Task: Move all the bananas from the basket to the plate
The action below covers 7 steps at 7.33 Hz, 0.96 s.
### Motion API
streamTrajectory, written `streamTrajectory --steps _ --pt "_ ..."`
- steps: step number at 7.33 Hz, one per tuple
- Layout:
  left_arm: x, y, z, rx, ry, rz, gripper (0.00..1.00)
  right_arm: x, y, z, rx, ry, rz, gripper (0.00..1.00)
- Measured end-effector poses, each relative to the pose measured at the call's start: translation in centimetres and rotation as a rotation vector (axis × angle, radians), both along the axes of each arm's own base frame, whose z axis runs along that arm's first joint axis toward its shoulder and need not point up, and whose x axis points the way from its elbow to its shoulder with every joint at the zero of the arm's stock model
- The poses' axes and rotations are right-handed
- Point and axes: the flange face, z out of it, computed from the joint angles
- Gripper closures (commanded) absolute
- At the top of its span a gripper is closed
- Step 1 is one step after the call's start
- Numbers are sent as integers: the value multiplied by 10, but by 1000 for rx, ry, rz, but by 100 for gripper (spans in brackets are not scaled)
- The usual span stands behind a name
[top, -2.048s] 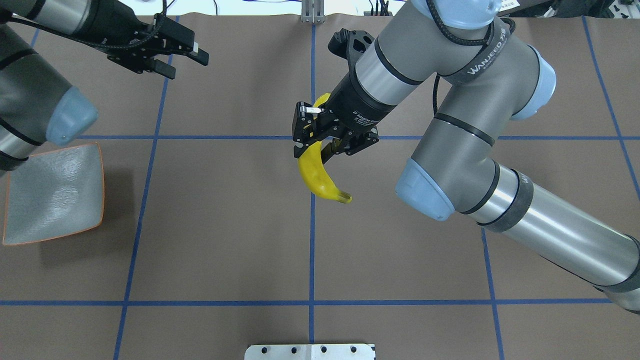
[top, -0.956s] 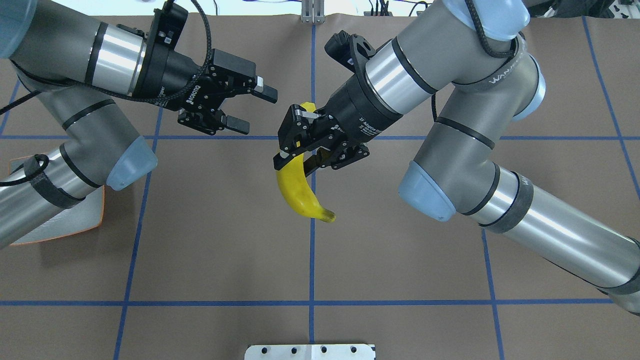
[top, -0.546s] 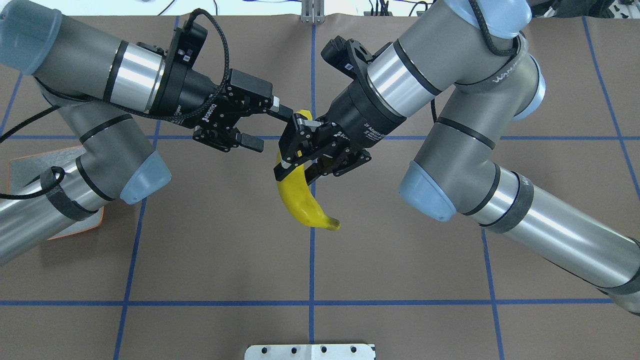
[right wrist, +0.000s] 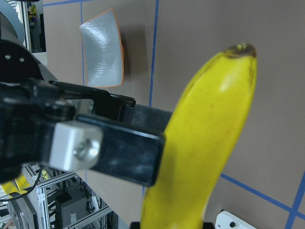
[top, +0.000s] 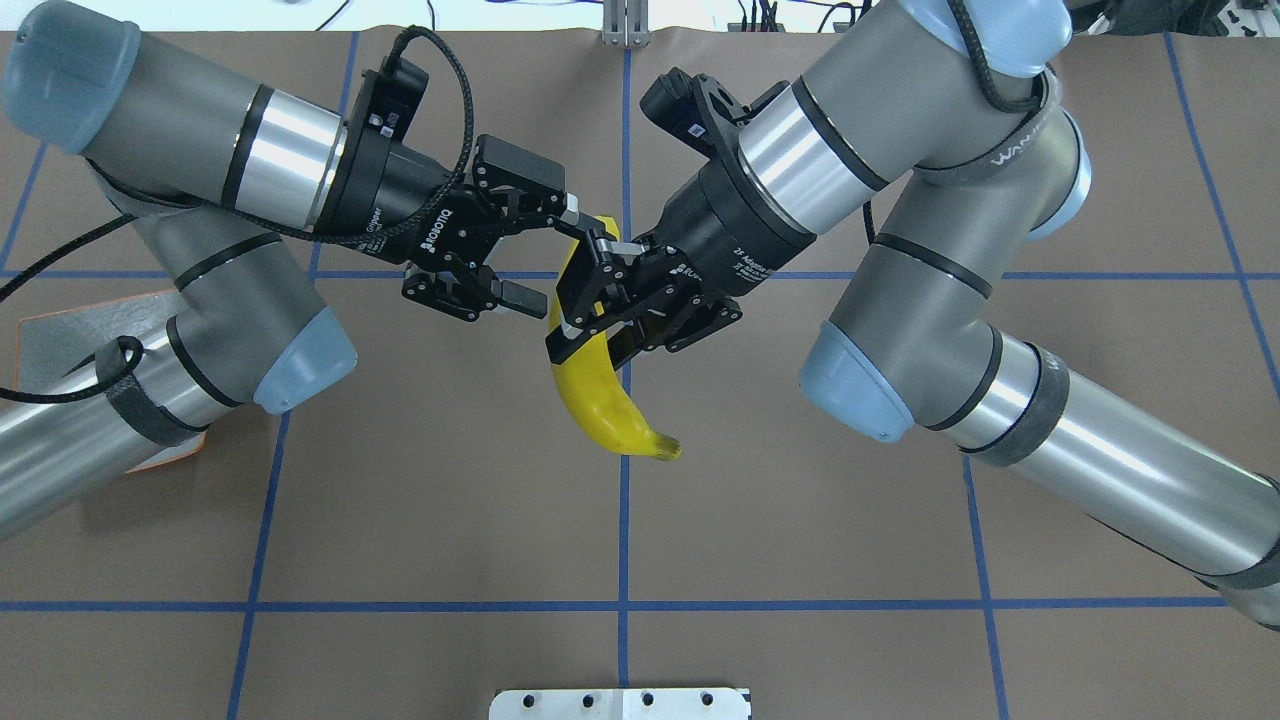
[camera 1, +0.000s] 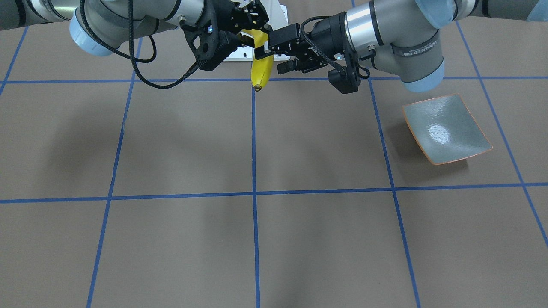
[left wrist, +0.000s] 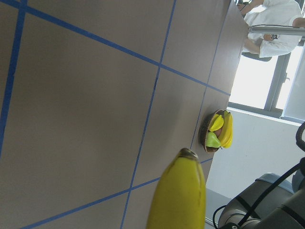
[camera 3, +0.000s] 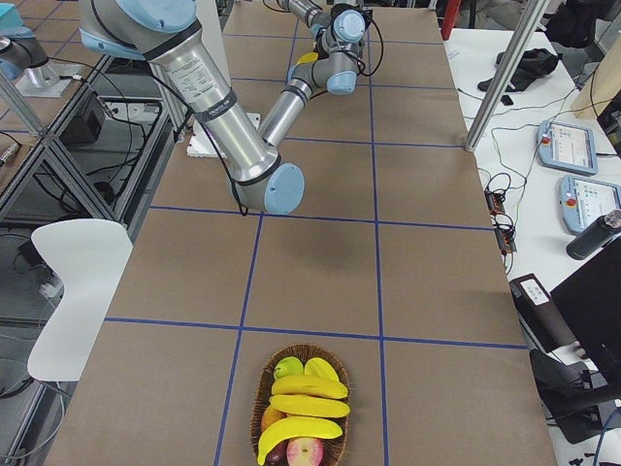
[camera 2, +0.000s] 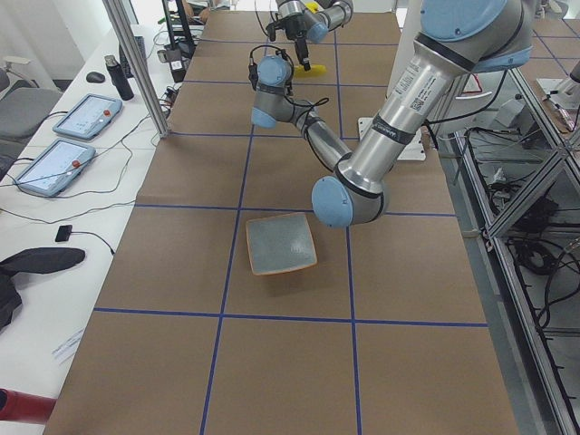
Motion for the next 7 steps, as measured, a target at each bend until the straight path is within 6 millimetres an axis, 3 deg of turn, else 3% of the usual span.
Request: streamTrajectory --steps 7 --pt "8 13 -6 -14 40 1 24 4 1 0 25 -34 13 100"
